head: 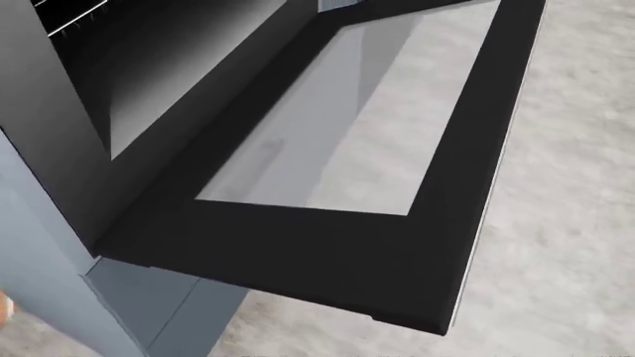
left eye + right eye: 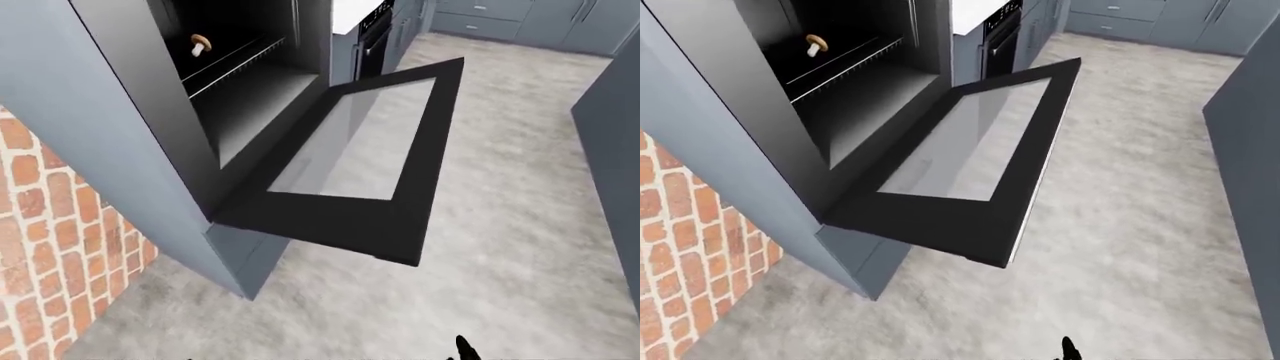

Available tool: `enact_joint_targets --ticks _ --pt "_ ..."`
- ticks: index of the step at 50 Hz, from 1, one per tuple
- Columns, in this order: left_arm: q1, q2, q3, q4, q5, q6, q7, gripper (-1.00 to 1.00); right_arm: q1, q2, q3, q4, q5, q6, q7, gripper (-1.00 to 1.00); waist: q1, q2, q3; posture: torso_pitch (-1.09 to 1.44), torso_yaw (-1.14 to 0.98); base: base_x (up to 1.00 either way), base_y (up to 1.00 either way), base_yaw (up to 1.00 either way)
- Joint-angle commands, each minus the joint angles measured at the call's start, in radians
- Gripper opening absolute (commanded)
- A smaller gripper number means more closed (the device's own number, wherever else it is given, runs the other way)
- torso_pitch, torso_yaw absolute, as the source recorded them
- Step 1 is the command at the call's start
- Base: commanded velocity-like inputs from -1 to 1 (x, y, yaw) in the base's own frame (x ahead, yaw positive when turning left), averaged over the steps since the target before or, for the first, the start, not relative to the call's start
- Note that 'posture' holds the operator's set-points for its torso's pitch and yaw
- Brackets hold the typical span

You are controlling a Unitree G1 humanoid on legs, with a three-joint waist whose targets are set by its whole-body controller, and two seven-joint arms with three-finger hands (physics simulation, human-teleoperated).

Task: Close the oven door.

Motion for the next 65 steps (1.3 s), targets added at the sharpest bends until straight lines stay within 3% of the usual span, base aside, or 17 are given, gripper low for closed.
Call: enact_joint_targets --ticks 1,6,9,13,14,15,16,17,22,24,26,29,51,58,61,62,65 --pt "-0.001 0.016 0.005 -0.015 -0.005 -0.022 0.002 1.00 -0.006 -0.006 -0.002 -0.014 0.008 -0.018 0.004 1.00 0.002 -0.007 -0.005 0.00 0.00 0.00 0.32 0.00" --pt "-0.002 0.015 0.003 -0.015 -0.005 -0.022 0.003 1.00 -0.004 -0.007 -0.005 -0.014 0.016 -0.012 0.007 1.00 -0.011 -0.045 0.001 0.00 0.00 0.00 0.45 0.00" --pt "0.001 0.016 0.005 -0.015 -0.005 -0.022 0.002 1.00 -0.005 -0.006 -0.003 -0.014 0.016 -0.010 0.007 1.00 -0.019 -0.033 0.008 0.00 0.00 0.00 0.54 0.00" --pt "-0.002 0.016 0.005 -0.015 -0.004 -0.020 0.002 1.00 -0.003 -0.007 -0.004 -0.014 0.017 -0.010 0.011 1.00 -0.021 0.024 0.002 0.00 0.00 0.00 0.54 0.00" --pt "-0.002 0.016 0.004 -0.015 -0.003 -0.021 0.003 1.00 -0.002 -0.007 -0.004 -0.014 0.017 -0.010 0.012 1.00 -0.018 0.052 -0.005 0.00 0.00 0.00 0.54 0.00" --pt "-0.002 0.016 0.005 -0.015 -0.004 -0.021 0.002 1.00 -0.002 -0.007 -0.004 -0.014 0.017 -0.010 0.012 1.00 -0.011 0.102 -0.019 0.00 0.00 0.00 0.53 0.00" --pt "0.000 0.016 0.005 -0.015 -0.005 -0.023 0.001 1.00 -0.002 -0.006 -0.003 -0.014 0.016 -0.011 0.010 1.00 -0.014 0.069 -0.011 0.00 0.00 0.00 0.53 0.00" --pt "0.002 0.016 0.006 -0.015 -0.005 -0.023 0.001 1.00 -0.003 -0.005 -0.002 -0.014 0.015 -0.010 0.010 1.00 -0.009 0.053 0.002 0.00 0.00 0.00 0.54 0.00" --pt "0.000 0.015 0.004 -0.015 -0.003 -0.022 0.003 1.00 0.000 -0.006 -0.002 -0.014 0.016 -0.018 0.011 1.00 0.007 0.014 0.008 0.00 0.00 0.00 0.52 0.00" --pt "0.000 0.015 0.004 -0.015 -0.004 -0.023 0.002 1.00 -0.001 -0.005 -0.002 -0.014 0.016 -0.016 0.016 1.00 0.010 0.023 0.017 0.00 0.00 0.00 0.10 0.00" --pt "0.002 0.015 0.004 -0.015 -0.004 -0.023 0.003 1.00 -0.003 -0.003 0.000 -0.014 0.015 -0.017 0.017 1.00 0.005 0.033 0.009 0.00 0.00 0.00 0.00 0.00" --pt "-0.001 0.015 0.003 -0.015 -0.004 -0.023 0.003 1.00 -0.003 -0.004 -0.001 -0.014 0.015 -0.015 0.019 1.00 0.005 0.041 0.016 0.00 0.00 0.00 0.00 0.00" --pt "-0.004 0.016 0.006 -0.015 0.000 -0.019 0.001 1.00 0.003 -0.002 0.008 -0.014 -0.017 -0.029 0.019 1.00 0.012 0.029 0.021 0.00 0.00 0.00 0.00 0.00" --pt "-0.001 0.015 0.007 -0.015 0.002 -0.020 0.002 1.00 0.004 -0.002 0.009 -0.014 -0.021 -0.030 0.018 1.00 0.016 -0.005 0.029 0.00 0.00 0.00 0.00 0.00" --pt "-0.002 0.015 0.007 -0.015 0.002 -0.020 0.002 1.00 0.004 -0.002 0.008 -0.014 -0.020 -0.030 0.018 1.00 0.016 -0.062 0.019 0.00 0.00 0.00 0.00 0.00" --pt "-0.001 0.015 0.007 -0.015 0.003 -0.021 0.003 1.00 0.003 -0.001 0.008 -0.014 -0.021 -0.030 0.017 1.00 0.021 -0.032 0.024 0.00 0.00 0.00 0.00 0.00" --pt "0.000 0.015 0.007 -0.015 0.002 -0.021 0.002 1.00 0.003 -0.002 0.007 -0.014 -0.021 -0.029 0.018 1.00 0.008 -0.020 0.013 0.00 0.00 0.00 0.00 0.00"
